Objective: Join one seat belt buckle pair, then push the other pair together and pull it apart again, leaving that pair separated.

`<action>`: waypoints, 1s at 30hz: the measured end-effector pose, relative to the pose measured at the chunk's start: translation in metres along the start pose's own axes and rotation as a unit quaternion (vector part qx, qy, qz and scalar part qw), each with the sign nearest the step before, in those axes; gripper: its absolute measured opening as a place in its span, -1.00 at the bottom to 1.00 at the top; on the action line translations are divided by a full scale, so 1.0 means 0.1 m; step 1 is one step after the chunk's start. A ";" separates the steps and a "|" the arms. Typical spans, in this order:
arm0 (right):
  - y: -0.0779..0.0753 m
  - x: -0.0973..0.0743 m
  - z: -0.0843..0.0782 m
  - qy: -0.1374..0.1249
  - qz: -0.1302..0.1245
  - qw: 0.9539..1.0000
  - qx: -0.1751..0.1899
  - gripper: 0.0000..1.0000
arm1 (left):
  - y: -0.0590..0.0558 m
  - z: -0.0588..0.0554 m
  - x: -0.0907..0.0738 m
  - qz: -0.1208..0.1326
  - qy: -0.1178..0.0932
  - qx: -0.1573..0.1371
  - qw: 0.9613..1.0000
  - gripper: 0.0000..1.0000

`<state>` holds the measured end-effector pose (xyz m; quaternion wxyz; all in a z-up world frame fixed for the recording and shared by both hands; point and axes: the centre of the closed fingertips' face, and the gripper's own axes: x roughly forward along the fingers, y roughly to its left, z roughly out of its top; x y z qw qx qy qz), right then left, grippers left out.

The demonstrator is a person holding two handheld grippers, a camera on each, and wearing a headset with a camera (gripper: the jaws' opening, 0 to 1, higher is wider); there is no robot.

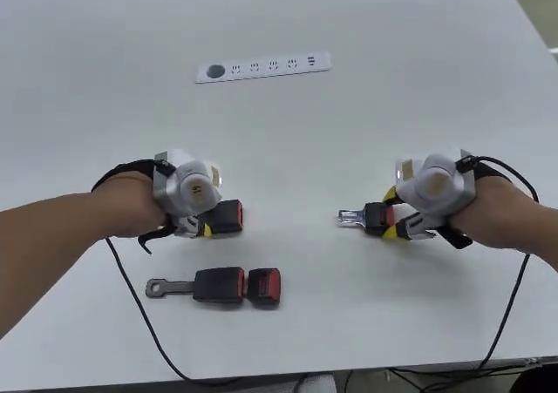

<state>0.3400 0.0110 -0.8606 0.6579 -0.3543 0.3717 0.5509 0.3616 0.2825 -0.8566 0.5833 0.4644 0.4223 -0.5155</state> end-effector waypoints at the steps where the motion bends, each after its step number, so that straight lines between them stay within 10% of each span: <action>1: 0.00 0.00 0.00 0.000 0.002 1.000 0.000 -0.33 | -0.01 0.00 0.00 -0.002 0.001 0.002 1.000 -0.37; 30: 0.02 0.09 0.13 -0.015 0.001 1.000 0.028 -0.32 | -0.07 -0.03 0.06 -0.020 0.015 -0.008 1.000 -0.37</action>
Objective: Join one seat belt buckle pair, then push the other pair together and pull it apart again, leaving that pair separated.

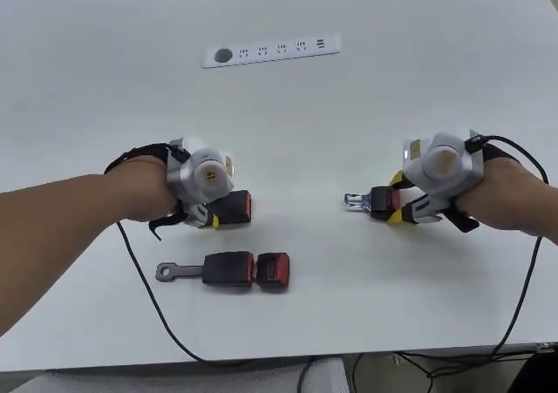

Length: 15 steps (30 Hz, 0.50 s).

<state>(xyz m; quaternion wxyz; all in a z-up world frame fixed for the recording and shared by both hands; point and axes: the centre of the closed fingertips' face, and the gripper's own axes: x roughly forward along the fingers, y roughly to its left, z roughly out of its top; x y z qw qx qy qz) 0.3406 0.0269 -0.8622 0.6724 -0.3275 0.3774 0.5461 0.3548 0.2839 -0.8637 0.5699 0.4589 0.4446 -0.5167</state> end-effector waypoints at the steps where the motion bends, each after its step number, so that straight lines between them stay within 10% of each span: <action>1: 0.00 0.01 0.02 -0.002 0.000 1.000 0.000 -0.32 | 0.00 0.00 0.00 0.000 -0.001 0.000 1.000 -0.37; 15: 0.24 0.39 0.84 -0.043 0.007 0.999 -0.019 -0.32 | 0.00 0.00 0.01 -0.003 0.002 0.002 1.000 -0.36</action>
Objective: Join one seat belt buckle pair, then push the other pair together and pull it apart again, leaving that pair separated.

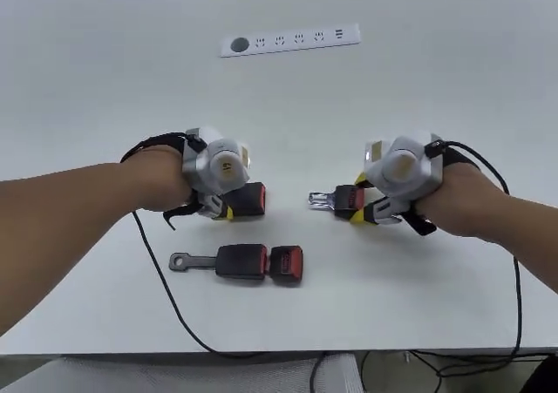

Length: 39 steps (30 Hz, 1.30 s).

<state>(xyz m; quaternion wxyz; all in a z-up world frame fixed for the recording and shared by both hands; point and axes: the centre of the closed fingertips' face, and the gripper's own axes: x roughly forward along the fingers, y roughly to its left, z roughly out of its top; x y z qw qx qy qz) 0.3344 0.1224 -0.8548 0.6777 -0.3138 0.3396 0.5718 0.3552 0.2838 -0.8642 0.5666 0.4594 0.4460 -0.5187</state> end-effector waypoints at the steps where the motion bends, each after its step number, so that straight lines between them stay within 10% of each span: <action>1: -0.01 0.02 0.04 0.001 0.000 1.000 -0.006 -0.32 | 0.00 0.00 0.00 0.001 0.001 0.000 1.000 -0.37; 14: -0.07 0.36 0.45 0.008 -0.002 1.000 -0.007 -0.32 | 0.00 0.00 0.01 -0.002 0.007 0.003 1.000 -0.37; 39: -0.06 0.46 0.55 -0.011 0.005 0.999 -0.039 -0.35 | -0.01 -0.01 0.00 -0.007 0.003 0.002 1.000 -0.39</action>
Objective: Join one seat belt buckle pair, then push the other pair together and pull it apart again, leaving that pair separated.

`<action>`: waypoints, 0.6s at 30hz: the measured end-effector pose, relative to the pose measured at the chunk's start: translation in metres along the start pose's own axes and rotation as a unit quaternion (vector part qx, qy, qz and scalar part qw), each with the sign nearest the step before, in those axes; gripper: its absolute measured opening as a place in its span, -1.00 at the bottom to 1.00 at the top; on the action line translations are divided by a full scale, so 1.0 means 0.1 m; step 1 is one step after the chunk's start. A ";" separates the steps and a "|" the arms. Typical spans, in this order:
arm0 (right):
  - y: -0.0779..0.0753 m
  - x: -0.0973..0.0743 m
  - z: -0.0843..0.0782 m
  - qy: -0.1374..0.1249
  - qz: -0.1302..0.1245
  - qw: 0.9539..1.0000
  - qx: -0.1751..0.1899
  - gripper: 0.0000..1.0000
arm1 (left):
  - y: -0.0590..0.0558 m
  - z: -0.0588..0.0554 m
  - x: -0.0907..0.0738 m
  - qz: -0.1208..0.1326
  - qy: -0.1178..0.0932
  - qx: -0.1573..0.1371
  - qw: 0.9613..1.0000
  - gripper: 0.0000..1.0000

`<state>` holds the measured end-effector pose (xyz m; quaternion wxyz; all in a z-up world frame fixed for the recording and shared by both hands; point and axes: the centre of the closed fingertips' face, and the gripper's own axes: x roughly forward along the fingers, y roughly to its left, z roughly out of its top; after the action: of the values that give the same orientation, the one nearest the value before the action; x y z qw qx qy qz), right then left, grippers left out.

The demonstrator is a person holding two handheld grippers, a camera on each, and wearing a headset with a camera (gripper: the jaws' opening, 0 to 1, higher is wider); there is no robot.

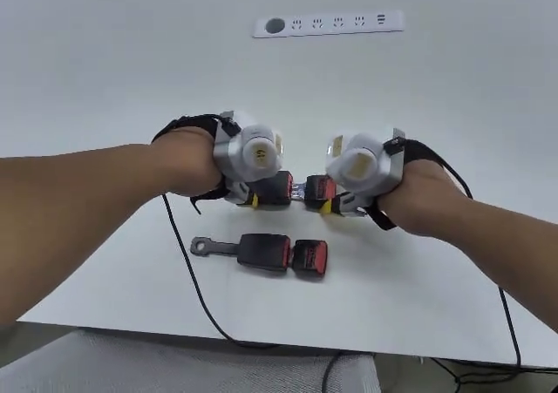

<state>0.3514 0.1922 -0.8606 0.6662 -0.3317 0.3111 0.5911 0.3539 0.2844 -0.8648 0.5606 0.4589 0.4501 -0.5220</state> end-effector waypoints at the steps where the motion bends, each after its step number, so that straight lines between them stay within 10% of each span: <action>1: 0.00 0.00 0.01 -0.001 0.000 1.000 0.000 -0.35 | 0.00 0.00 0.00 0.000 0.000 -0.002 1.000 -0.39; 18: -0.03 0.12 0.17 -0.009 0.014 1.000 -0.006 -0.37 | 0.00 0.00 0.01 -0.002 -0.018 -0.009 1.000 -0.40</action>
<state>0.3556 0.2132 -0.8600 0.6585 -0.3266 0.3061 0.6050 0.3536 0.2845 -0.8656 0.5718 0.4435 0.4460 -0.5268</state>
